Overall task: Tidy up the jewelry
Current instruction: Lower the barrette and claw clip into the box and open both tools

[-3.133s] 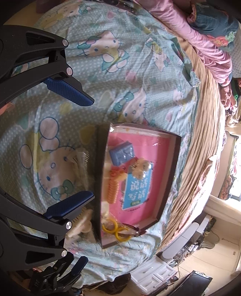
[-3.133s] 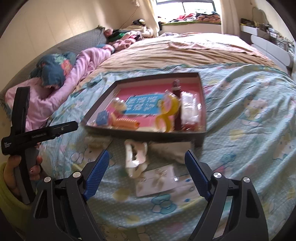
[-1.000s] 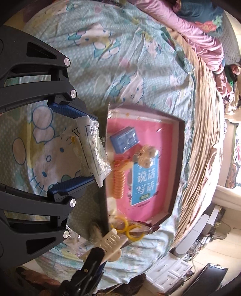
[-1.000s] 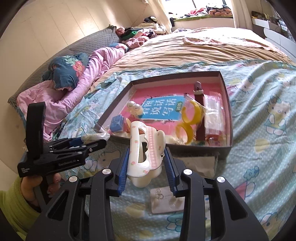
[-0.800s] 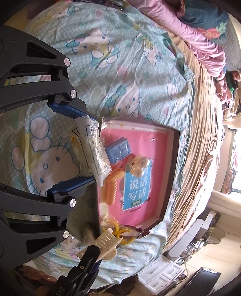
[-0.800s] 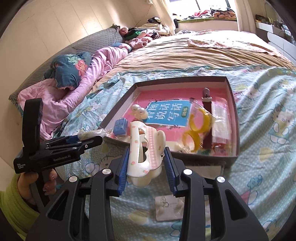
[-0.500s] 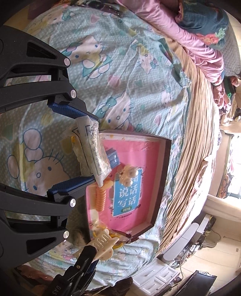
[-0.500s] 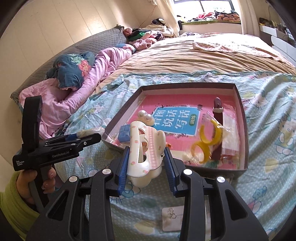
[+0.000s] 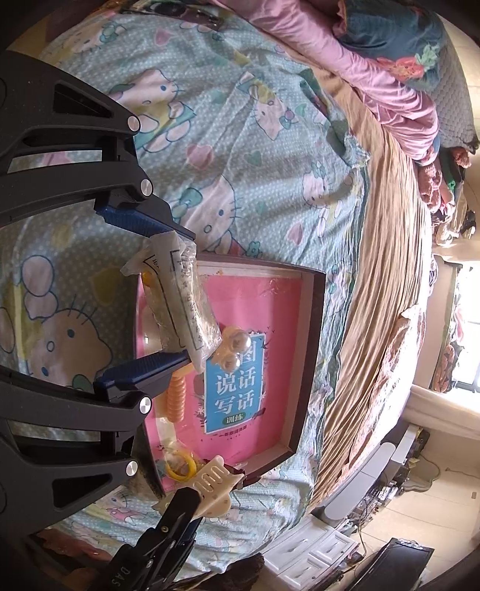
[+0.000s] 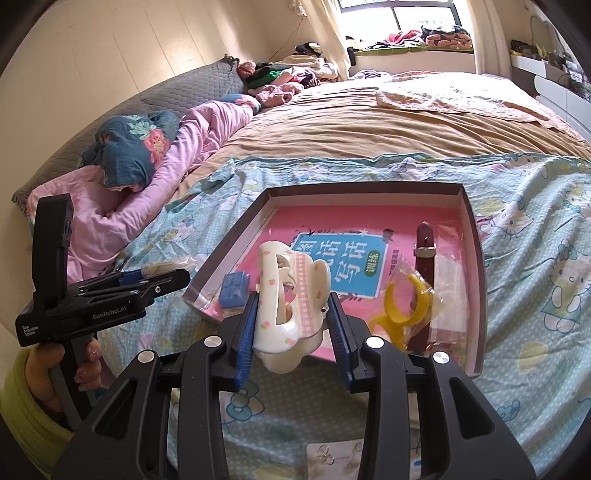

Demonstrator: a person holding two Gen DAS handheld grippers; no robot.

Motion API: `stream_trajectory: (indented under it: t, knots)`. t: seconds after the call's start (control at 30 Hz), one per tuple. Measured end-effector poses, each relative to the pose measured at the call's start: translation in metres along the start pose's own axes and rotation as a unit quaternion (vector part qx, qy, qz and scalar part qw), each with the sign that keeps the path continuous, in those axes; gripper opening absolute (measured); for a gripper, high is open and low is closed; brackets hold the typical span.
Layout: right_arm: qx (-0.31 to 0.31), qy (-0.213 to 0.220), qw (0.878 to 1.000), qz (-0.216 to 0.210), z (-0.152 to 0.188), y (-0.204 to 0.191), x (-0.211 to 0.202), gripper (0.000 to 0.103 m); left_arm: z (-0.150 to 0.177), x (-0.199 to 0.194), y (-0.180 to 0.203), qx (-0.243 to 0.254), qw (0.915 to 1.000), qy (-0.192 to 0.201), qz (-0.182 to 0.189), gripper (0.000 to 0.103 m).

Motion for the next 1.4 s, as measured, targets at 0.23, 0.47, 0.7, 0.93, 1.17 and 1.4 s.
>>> stream_trajectory:
  t: [0.23, 0.47, 0.7, 0.93, 1.17, 1.4]
  knots:
    - [0.007, 0.008, 1.000, 0.017, -0.009, 0.009, 0.004, 0.035, -0.007, 0.013, 0.009, 0.016, 0.9998, -0.007, 0.006, 0.050]
    - [0.013, 0.009, 1.000, 0.027, -0.015, 0.015, 0.013, 0.035, -0.008, 0.028, 0.017, 0.029, 0.9993, -0.020, 0.011, 0.050]
    - [0.014, -0.002, 0.999, 0.034, -0.015, 0.016, 0.024, 0.035, -0.005, 0.040, 0.023, 0.039, 0.9986, -0.033, 0.017, 0.050]
    - [0.009, -0.020, 0.999, 0.037, -0.014, 0.013, 0.038, 0.035, -0.004, 0.048, 0.022, 0.042, 0.9980, -0.042, 0.019, 0.050]
    - [0.004, -0.036, 0.999, 0.040, -0.010, 0.010, 0.051, 0.035, -0.002, 0.052, 0.018, 0.039, 0.9980, -0.047, 0.019, 0.050]
    - [0.004, -0.047, 0.998, 0.041, -0.006, 0.008, 0.058, 0.037, -0.001, 0.055, 0.014, 0.035, 0.9979, -0.050, 0.021, 0.050]
Point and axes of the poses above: each gripper's, at about its wrist camera, not at the fingertips, and x roughly the way its jaws point, y to its right, z to its underside, the point moved 3 cm from there along x, roughly the way its jaws point, and after that the axes turned 14 degrees about z, right-handed, at the moved point
